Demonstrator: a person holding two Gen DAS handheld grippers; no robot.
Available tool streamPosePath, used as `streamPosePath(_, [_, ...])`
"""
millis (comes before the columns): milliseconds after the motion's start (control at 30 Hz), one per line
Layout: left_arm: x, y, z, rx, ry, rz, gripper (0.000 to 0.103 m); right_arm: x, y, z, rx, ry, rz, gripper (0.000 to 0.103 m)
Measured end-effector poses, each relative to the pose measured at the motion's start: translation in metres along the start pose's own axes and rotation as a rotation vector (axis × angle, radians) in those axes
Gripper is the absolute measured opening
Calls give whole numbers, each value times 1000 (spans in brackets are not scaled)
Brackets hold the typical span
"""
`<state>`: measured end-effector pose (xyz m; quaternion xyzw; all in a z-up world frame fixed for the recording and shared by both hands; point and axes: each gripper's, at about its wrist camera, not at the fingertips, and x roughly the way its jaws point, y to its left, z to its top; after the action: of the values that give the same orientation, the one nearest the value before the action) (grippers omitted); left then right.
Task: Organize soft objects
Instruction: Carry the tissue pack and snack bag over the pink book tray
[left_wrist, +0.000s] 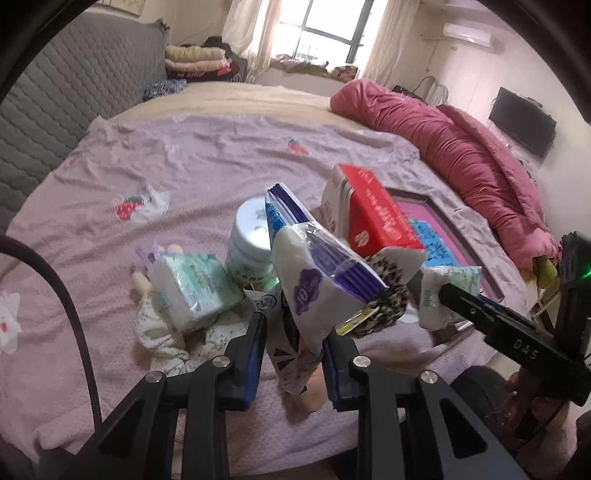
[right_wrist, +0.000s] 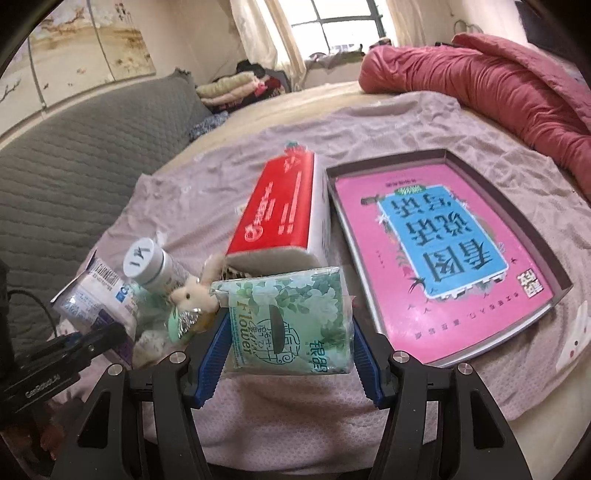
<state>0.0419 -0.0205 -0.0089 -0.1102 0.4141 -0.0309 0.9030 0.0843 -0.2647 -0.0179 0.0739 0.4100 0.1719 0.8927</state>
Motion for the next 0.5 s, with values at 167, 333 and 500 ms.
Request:
streamPosePath(167, [-18, -15, 7, 11, -40, -26, 29, -14, -5, 5, 21, -65, 0, 63])
streamPosePath(333, [-28, -40, 17, 47, -66, -45, 29, -28, -19, 10, 46, -130, -42, 63])
streamPosePath(500, [-28, -78, 25, 107, -78, -77, 29, -43, -41, 15, 96, -202, -126, 63])
